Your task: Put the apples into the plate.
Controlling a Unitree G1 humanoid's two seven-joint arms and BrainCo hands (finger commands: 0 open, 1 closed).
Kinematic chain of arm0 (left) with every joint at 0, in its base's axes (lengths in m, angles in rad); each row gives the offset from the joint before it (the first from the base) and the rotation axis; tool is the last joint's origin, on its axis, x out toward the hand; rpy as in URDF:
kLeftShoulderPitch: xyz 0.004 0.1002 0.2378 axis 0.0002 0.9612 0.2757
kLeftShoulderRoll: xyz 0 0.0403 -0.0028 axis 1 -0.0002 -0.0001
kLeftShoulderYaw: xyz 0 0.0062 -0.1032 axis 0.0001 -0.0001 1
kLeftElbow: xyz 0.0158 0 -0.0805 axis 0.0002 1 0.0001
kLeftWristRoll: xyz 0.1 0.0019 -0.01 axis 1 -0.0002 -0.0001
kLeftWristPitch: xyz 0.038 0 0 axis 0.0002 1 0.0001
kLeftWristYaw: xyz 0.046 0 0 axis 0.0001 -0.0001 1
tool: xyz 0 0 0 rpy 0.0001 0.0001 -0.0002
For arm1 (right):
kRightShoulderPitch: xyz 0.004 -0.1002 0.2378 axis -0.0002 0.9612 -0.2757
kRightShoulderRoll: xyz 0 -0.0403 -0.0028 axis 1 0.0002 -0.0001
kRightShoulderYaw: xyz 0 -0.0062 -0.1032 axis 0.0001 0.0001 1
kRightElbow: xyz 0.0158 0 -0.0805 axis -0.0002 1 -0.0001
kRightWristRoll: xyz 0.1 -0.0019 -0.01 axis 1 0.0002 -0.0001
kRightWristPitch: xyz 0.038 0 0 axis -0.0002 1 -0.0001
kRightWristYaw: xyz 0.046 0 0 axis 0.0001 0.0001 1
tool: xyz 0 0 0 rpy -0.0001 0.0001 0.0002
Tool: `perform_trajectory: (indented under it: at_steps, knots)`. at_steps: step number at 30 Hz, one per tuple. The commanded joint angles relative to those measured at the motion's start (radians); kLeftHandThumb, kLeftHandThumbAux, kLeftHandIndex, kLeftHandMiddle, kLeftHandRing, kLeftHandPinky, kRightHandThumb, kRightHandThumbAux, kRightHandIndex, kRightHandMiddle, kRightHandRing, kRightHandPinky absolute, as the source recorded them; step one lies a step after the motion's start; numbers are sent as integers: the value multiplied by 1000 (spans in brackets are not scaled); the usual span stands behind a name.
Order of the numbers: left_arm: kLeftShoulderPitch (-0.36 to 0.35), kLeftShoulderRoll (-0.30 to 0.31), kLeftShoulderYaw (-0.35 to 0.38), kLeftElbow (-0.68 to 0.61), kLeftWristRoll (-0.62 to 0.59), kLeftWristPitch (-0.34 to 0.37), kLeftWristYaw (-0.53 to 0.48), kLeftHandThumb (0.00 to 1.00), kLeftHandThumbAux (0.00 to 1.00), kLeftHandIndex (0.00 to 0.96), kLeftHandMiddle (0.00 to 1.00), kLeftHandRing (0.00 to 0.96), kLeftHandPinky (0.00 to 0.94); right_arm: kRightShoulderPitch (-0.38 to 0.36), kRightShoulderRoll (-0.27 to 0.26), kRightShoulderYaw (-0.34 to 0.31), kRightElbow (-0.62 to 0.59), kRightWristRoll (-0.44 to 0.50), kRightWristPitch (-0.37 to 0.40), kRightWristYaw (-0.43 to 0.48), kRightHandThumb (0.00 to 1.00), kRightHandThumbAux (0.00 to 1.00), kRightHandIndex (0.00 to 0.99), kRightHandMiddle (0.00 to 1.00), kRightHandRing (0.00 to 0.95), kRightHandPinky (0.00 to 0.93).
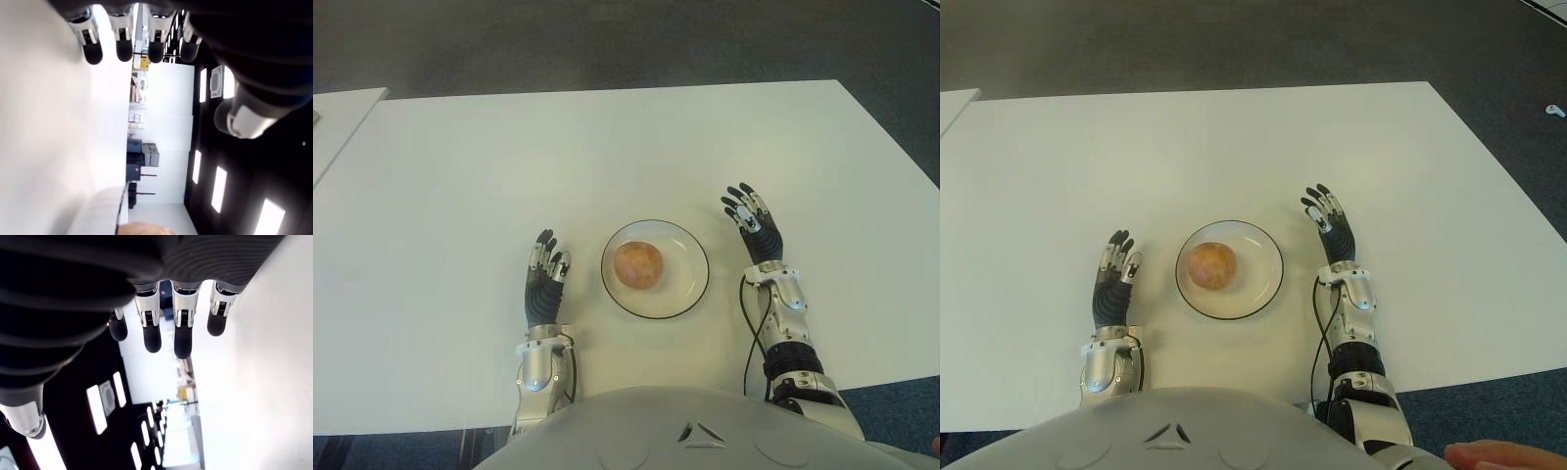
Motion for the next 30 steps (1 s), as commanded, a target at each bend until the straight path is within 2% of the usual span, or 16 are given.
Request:
perform_trajectory:
  at_steps: [1,15,22,30]
  knots:
    - [36,-71,-47,-35,26,50,28,122,562,53,7,0,0,75,12,41,23,-62,4,-22,185,529,10,17,8,3]
    - [67,-60,-88,-128,29,168,41,118,613,34,12,0,0,72,-29,110,60,-209,-69,-99,156,580,0,0,0,0]
    - [73,-59,-96,-143,25,172,39,120,620,28,11,0,0,63,-43,128,95,-248,-110,-141,141,599,0,0,0,0]
    - [65,-49,-94,-138,26,165,38,117,616,28,12,0,0,53,-45,143,103,-253,-117,-160,134,608,0,0,0,0]
